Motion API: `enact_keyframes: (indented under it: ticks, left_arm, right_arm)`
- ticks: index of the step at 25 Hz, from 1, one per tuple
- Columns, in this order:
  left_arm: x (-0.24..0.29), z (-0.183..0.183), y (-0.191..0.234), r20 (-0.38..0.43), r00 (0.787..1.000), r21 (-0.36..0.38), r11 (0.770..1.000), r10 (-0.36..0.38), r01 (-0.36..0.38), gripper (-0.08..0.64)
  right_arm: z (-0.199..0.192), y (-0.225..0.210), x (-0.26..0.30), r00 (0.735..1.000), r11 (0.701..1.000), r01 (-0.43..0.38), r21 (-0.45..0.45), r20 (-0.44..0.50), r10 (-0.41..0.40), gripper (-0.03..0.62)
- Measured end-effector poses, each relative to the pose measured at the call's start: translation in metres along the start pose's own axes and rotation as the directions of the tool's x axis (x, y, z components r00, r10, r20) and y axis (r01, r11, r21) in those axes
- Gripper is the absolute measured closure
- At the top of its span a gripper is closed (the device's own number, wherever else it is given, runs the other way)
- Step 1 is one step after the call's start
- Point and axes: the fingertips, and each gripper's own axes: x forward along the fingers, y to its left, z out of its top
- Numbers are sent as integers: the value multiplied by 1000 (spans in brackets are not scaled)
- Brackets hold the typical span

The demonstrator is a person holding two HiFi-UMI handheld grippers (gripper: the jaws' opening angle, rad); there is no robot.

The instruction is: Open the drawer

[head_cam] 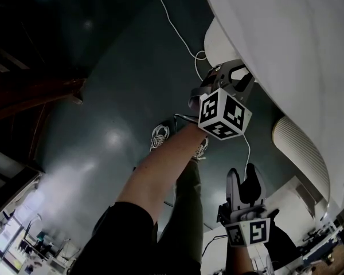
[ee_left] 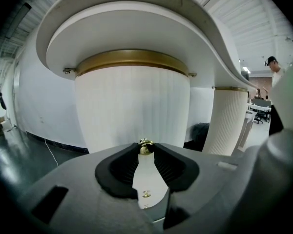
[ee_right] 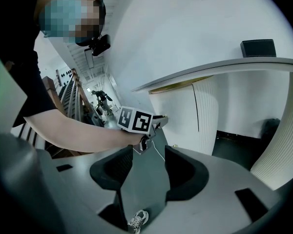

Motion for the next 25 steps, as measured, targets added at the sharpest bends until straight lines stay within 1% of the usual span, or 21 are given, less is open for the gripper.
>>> enact_keyframes:
  ticks: [4,8,13,16,20,25]
  left_arm:
    - [-2,-2,2,-15,1000,-20,1000,11,-11,457]
    - [-7,-5,-2,-19,1000,-30,999,16,-16,459]
    - [-35,-20,-11,8,1000,-32,999,12,-12,459]
    - [-51,-28,-14,11,1000,-37,999,7,-7,459]
    - [-71,-37,-21,-2,1000,-47,999,3,-3,459]
    - [-98,-53,-27,-26,999,-46,999,-20,19,459]
  right_arm:
    - [7,1,-1,1000,1000,11,-2,23,-11,387]
    - [9,-1,-6,999,999,6,-38,50,-4,387]
    - [5,0,-7,999,999,-4,-49,38,6,387]
    - [8,4,-5,999,1000,22,-10,34,-21,387]
    - [12,13,-8,999,1000,15,-15,38,-15,387]
    - [19,31,-7,998,1000,0,-24,58,1,387]
